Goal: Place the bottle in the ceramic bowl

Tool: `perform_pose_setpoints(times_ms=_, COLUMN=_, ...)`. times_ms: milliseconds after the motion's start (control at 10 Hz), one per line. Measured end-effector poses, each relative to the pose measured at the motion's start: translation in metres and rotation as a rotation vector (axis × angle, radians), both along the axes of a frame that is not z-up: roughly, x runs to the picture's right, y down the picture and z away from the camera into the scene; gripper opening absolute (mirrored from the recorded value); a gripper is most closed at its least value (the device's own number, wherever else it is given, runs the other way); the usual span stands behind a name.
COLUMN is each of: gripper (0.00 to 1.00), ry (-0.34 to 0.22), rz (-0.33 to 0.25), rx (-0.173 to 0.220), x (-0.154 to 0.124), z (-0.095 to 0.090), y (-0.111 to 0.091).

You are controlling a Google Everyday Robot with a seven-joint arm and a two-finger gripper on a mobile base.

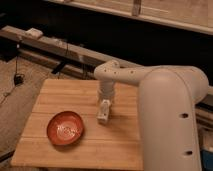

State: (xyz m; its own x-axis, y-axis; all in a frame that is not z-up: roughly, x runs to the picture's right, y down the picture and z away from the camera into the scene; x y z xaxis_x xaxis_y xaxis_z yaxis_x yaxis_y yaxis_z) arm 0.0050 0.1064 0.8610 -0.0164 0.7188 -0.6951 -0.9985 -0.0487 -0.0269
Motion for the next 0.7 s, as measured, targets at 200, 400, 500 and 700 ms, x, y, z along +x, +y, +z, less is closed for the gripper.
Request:
perform_pose_setpoints(times_ms=200, gripper=0.65, ry=-0.002, rz=0.000, rx=-0.019, x=0.000, z=0.009, y=0.005)
perform_pose_setpoints(times_ms=400, gripper=0.65, ry=0.000, rz=-0.004, rx=-0.036, x=0.002, z=0.016, y=0.010)
perform_pose_setpoints(times_ms=500, gripper=0.65, ry=-0.002, rz=-0.010, rx=-0.043, x=0.000, z=0.018, y=0.011)
perform_pose_setpoints(times_ms=700, gripper=0.58, ry=-0.009, rz=-0.024, rx=-0.056, x=-0.003, z=0.023, y=0.013)
